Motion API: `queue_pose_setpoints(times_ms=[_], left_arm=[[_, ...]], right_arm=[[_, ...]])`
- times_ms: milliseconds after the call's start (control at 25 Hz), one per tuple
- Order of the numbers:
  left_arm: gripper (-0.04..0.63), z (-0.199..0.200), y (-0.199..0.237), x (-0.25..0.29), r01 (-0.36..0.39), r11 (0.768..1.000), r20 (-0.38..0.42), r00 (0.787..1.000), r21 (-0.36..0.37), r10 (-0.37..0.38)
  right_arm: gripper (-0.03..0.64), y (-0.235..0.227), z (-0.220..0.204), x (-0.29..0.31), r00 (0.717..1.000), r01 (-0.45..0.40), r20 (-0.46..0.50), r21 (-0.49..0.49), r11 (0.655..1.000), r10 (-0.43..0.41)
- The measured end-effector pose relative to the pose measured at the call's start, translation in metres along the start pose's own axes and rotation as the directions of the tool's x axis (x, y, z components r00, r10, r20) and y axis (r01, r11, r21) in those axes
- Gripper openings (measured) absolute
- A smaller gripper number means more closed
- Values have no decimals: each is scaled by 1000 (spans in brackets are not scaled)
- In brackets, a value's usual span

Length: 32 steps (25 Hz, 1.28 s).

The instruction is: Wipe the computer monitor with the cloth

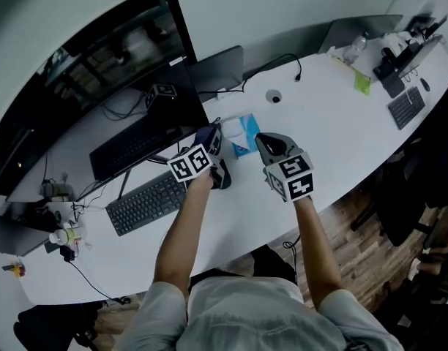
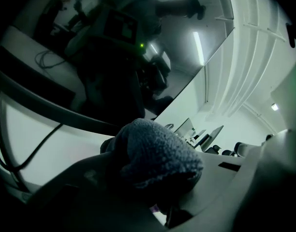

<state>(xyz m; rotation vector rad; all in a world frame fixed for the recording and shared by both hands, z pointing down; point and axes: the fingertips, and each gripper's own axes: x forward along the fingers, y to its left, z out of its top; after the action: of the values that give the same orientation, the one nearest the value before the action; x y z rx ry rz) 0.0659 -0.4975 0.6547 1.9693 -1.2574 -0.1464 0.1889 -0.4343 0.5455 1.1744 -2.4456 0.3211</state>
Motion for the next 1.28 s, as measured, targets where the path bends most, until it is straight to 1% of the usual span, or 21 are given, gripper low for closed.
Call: queue_pose_setpoints(times_ms=[120,200,360,440,600,760,880,1000,1120,1280], left_arm=[[54,4,-15,17,-3,999,64,998,-47,6],[54,15,-27,21,11,997,127,992,-75,-1],[53,52,-51,18,27,990,251,968,-135,7],[52,66,-65,9,40,990,293,956,-139,2],[52,101,-96,-12,79,990,361,932,-117,-32],[52,133,-129,-30,129,989,402,912,-78,-87],[52,155,-151,-42,158,986,422,898,-47,-124],[52,175,-172,-52,190,981,448,880,-25,-159],[52,192,-189,-61,219,976,471,862,-7,-190],[52,210,-207,-72,256,967,486,843,20,-233]], right_arm=[[2,-17,1,-6,1000,-23,1,-24,999,23],[2,-29,0,-10,999,-32,2,-32,999,32],[2,-49,14,-15,998,-50,29,-42,998,52],[2,-52,25,-17,997,-62,44,-53,997,64],[2,-49,52,-19,992,-89,78,-87,992,96],[2,-47,80,-24,987,-94,117,-107,990,106],[2,-50,98,-28,985,-80,140,-110,991,96],[2,-58,111,-34,985,-56,157,-108,993,73],[2,-62,122,-39,984,-35,172,-107,994,53],[2,-62,132,-45,981,-13,189,-111,994,34]])
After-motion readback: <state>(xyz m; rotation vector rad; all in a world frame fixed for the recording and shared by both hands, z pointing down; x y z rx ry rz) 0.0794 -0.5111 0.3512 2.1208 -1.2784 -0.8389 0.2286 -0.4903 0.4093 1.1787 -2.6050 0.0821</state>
